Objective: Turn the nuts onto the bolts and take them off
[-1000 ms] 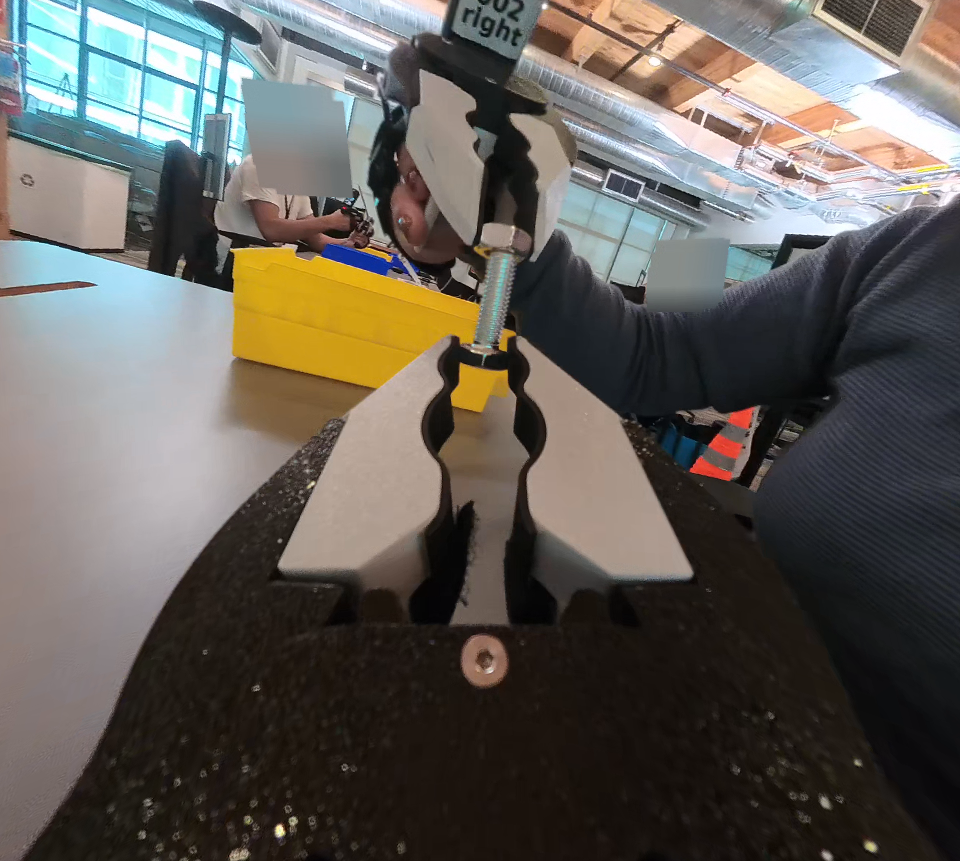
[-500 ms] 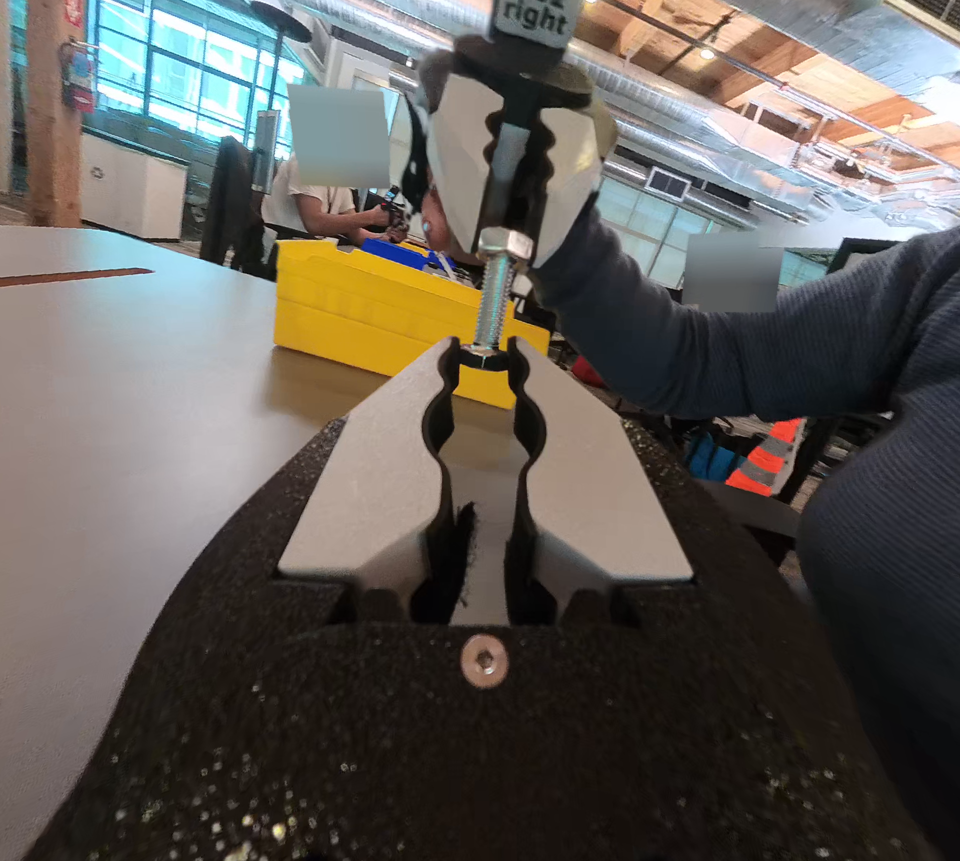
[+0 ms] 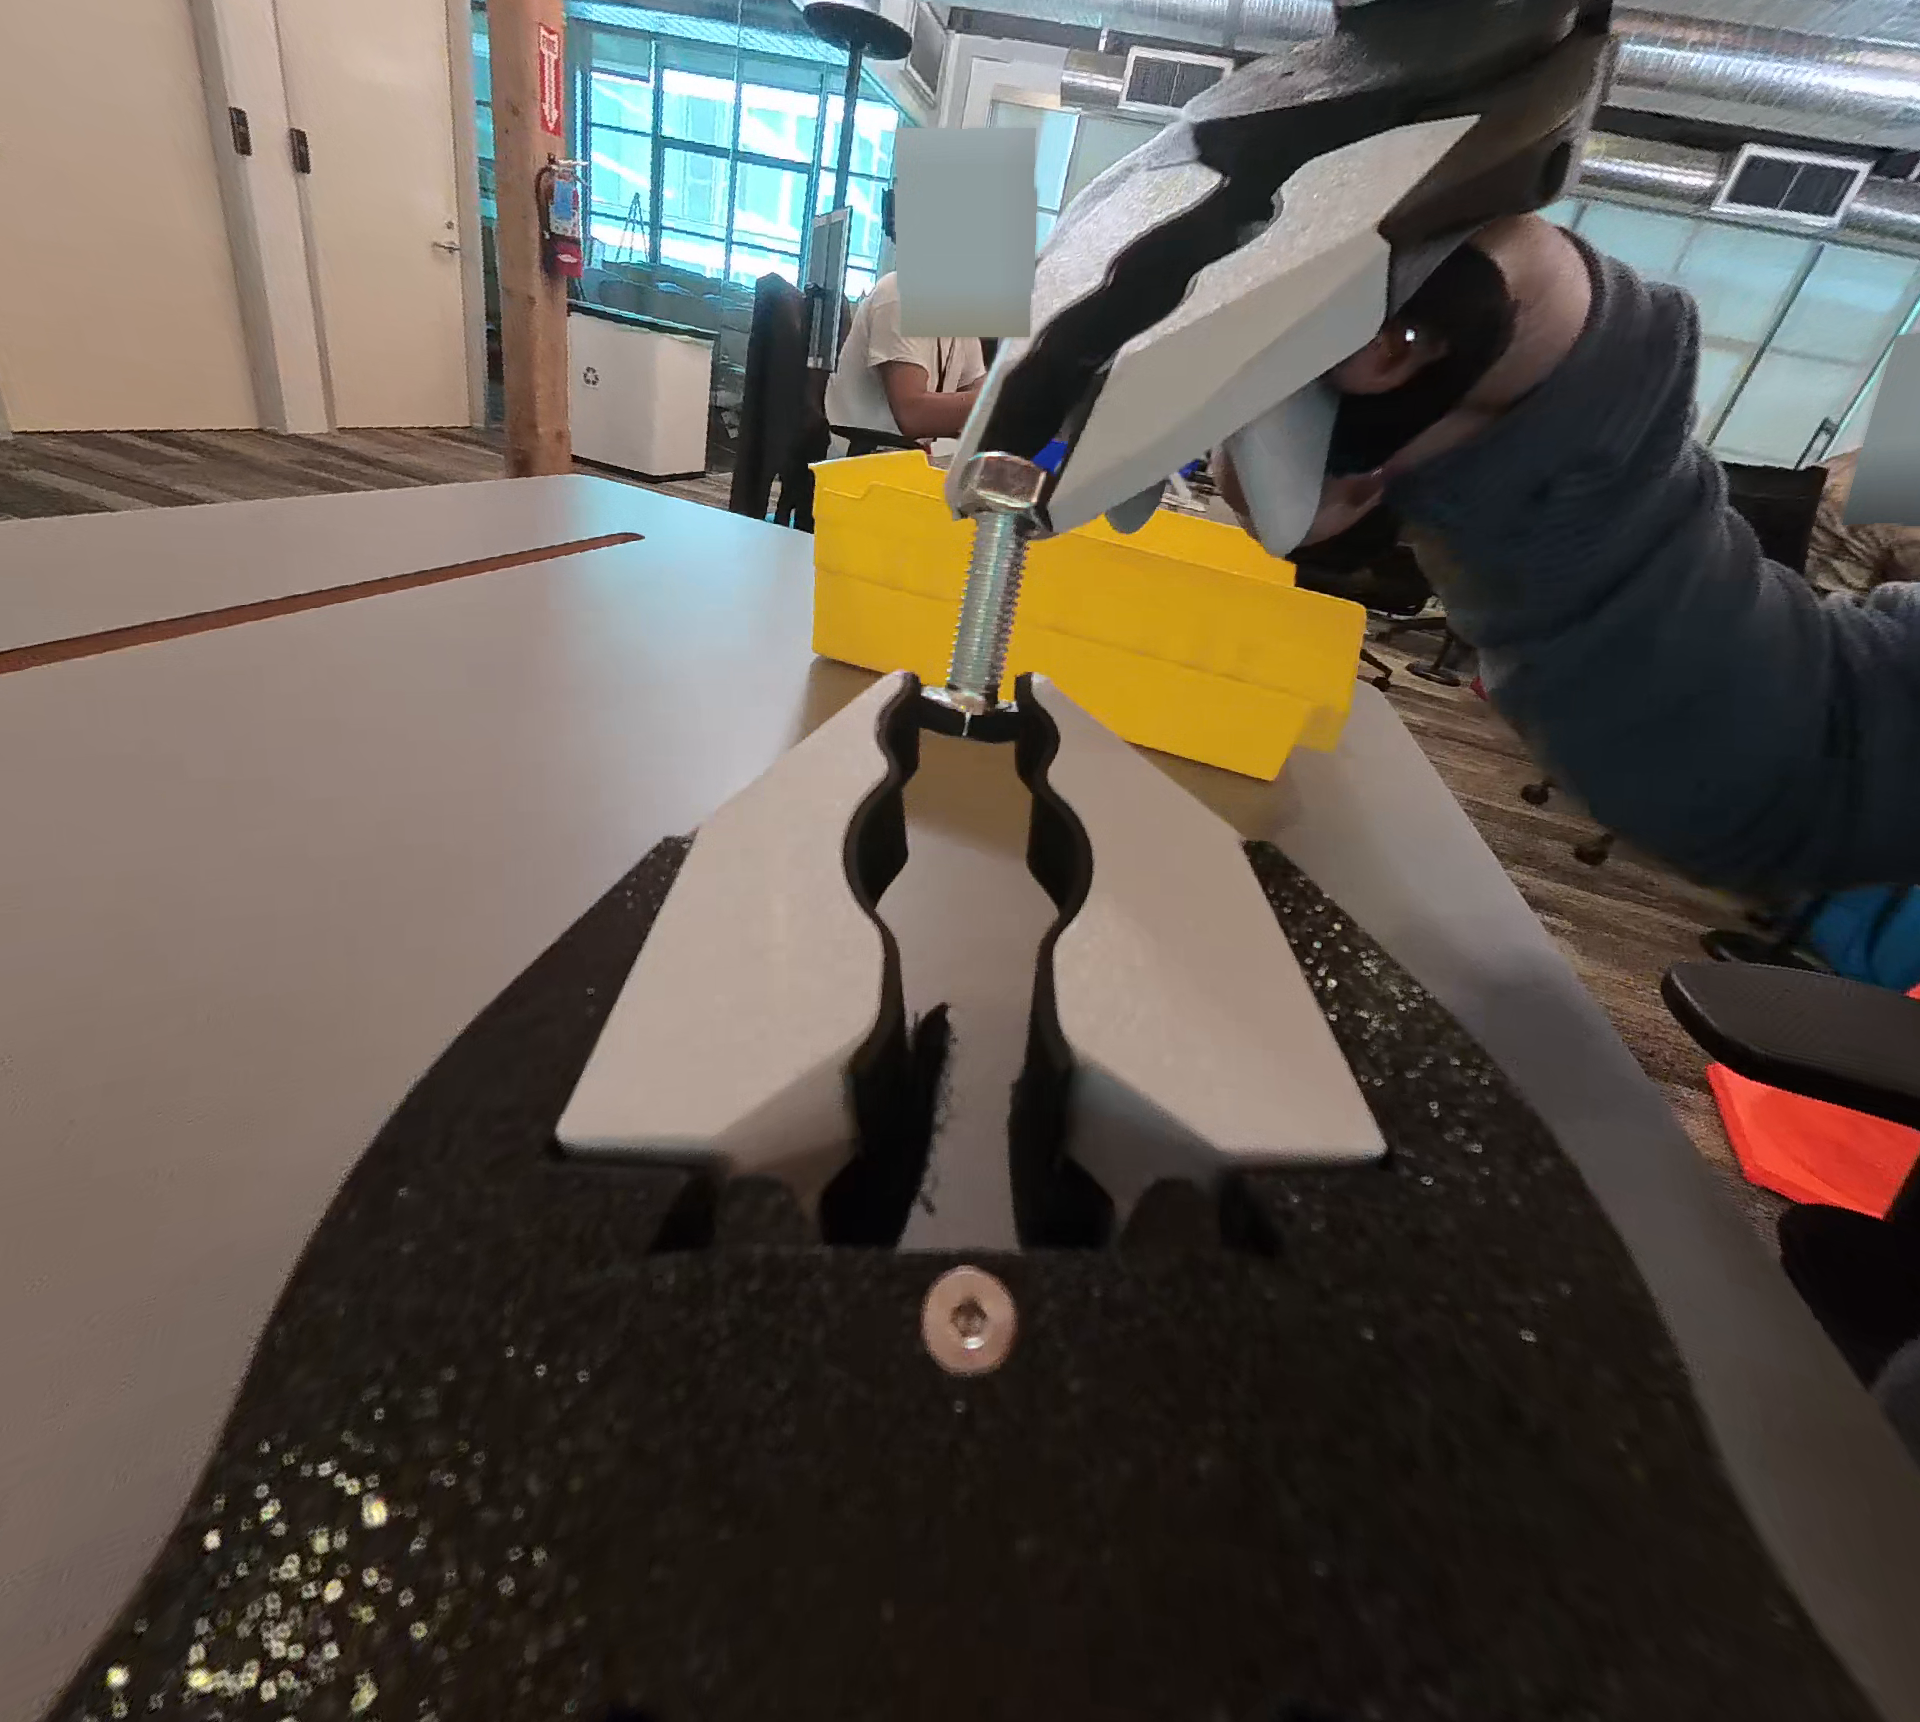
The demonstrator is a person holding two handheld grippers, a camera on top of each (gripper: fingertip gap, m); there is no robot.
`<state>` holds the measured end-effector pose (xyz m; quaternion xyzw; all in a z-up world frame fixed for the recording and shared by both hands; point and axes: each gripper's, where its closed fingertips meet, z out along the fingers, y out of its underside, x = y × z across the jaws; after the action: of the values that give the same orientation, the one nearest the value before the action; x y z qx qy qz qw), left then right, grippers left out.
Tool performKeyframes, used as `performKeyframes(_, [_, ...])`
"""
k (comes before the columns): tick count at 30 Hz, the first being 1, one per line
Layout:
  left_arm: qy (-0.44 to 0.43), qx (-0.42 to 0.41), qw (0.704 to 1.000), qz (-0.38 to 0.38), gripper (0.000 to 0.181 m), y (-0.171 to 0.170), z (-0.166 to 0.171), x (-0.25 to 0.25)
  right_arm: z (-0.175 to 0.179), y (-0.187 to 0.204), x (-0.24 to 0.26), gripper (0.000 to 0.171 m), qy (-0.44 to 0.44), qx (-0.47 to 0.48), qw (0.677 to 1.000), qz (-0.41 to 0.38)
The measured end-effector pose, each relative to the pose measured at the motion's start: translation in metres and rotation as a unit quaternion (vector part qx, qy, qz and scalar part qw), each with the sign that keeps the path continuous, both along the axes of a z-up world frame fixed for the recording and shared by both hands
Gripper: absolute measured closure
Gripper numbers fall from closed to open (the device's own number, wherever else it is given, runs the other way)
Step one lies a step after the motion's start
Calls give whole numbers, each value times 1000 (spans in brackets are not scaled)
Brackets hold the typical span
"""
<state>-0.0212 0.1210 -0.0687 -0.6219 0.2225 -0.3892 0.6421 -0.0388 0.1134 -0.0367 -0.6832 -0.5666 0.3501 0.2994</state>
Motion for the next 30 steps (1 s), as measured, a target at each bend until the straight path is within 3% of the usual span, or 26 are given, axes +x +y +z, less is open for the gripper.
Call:
performKeyframes(14, [-101,-15,994,-47,166,-4,14,-10,1,2,-10,149,6,22,1000,-11])
performKeyframes(21, [-102,-15,994,-36,166,-1,14,-12,0,5,-10,157,49,16,999,-4])
performKeyframes(26, [-98,-7,995,33,166,9,13,-29,-30,57,-6,158,137,3,985,-108])
performKeyframes(30, [-107,-4,991,80,166,15,14,-44,-98,73,-7,158,97,-68,983,-141])
